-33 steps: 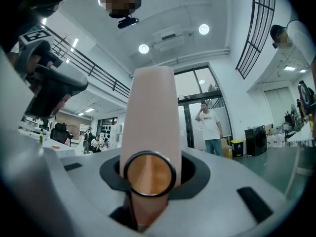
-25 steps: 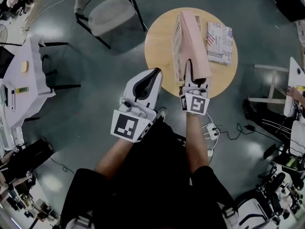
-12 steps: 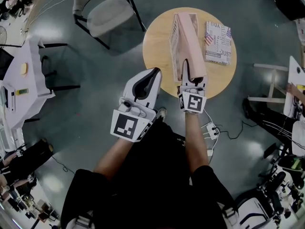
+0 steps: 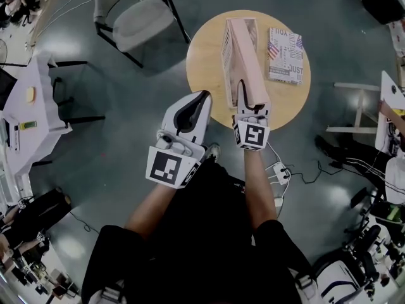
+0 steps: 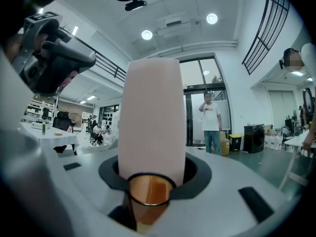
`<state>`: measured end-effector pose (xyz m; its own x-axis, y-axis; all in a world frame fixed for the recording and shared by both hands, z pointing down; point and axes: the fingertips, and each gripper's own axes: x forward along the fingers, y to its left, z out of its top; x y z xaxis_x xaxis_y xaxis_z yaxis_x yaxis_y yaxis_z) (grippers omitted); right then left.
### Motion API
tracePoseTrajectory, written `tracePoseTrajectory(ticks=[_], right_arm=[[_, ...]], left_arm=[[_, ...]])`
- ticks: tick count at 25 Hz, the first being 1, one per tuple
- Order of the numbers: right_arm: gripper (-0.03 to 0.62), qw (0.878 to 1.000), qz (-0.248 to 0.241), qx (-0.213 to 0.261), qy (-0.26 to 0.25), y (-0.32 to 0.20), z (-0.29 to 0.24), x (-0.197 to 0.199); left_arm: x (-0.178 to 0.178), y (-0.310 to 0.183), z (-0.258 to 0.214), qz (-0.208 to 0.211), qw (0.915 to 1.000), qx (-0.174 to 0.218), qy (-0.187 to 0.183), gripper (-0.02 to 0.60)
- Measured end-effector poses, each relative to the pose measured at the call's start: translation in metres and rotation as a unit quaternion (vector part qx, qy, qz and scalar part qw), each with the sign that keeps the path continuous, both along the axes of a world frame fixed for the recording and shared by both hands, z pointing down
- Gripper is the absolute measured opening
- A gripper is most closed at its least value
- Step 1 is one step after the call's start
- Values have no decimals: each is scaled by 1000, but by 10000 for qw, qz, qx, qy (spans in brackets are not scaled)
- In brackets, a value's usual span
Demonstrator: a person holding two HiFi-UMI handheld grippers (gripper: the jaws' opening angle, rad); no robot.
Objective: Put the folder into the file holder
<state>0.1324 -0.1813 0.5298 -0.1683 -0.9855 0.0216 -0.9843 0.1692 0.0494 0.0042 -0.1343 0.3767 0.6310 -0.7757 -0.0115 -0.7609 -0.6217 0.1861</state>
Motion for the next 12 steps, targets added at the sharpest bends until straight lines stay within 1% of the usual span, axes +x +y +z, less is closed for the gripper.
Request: tracePoseTrajectory(ticks=[12], right_arm=[[176, 9993, -50, -354, 114, 4, 5, -4]], left_arm=[[-1, 14, -14, 41, 9998, 160, 66, 12]])
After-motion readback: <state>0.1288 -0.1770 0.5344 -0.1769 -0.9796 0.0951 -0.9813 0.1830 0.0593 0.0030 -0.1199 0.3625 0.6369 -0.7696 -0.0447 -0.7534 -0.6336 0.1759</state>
